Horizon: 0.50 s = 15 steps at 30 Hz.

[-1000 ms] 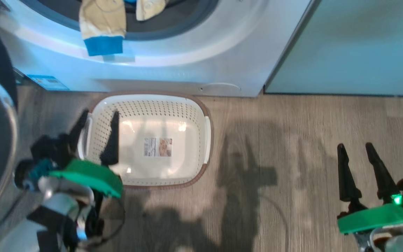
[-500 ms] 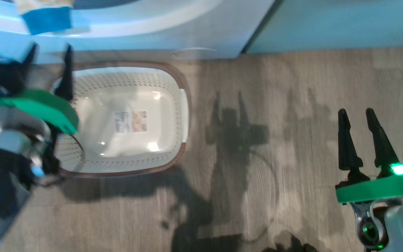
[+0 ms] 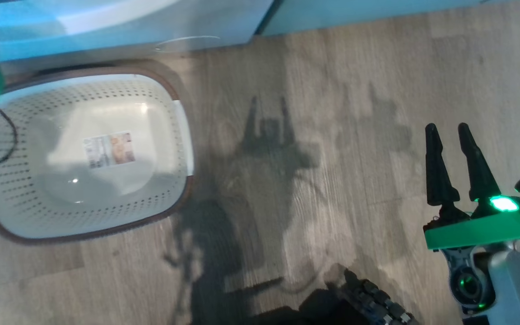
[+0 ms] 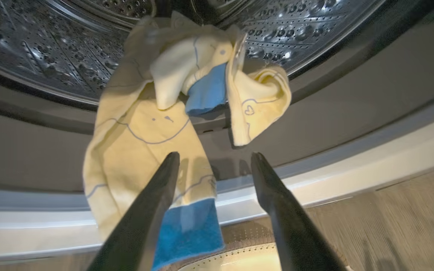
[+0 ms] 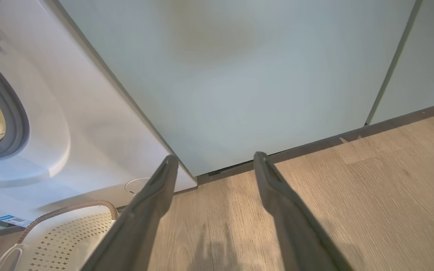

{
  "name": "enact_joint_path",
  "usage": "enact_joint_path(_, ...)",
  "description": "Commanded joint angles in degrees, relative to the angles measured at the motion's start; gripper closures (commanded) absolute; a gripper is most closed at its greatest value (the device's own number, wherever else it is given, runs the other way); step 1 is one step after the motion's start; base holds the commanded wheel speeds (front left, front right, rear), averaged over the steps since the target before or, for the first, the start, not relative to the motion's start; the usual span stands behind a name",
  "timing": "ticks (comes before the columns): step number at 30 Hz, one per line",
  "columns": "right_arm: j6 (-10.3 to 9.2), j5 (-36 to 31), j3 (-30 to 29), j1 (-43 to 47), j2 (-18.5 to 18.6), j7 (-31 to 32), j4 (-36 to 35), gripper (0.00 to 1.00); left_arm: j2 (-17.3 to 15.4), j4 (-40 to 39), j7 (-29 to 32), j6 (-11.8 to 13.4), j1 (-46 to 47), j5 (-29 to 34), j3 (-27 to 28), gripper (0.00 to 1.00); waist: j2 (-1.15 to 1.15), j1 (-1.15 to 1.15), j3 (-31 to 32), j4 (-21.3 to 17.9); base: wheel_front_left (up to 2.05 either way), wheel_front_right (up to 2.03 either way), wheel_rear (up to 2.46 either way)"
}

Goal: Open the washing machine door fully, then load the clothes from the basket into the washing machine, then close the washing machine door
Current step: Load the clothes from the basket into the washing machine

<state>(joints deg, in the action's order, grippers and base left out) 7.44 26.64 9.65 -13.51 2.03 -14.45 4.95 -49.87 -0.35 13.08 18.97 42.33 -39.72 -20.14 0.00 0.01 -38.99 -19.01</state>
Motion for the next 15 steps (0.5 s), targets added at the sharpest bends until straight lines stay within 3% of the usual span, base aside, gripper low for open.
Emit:
enact_joint_path(1, 0.05, 0.77, 1.33, -0.33, 0.85, -0.54, -1.36, 0.0, -4.12, -0.42, 2.2, -0.27, 2.76, -0.76, 3.43, 0.0, 0.0, -0.01, -1.13, -1.38, 0.0, 0.0, 0.0)
enact_joint_path(15, 0.05, 3.47, 3.15, -1.27, 0.85, -0.54, -0.9, 0.0, -8.98, 5.23, 18.46, -2.52, 12.28, -1.99, 0.82, 0.0, 0.0, -0.01, -2.68, -4.34, 0.0, 0.0, 0.0)
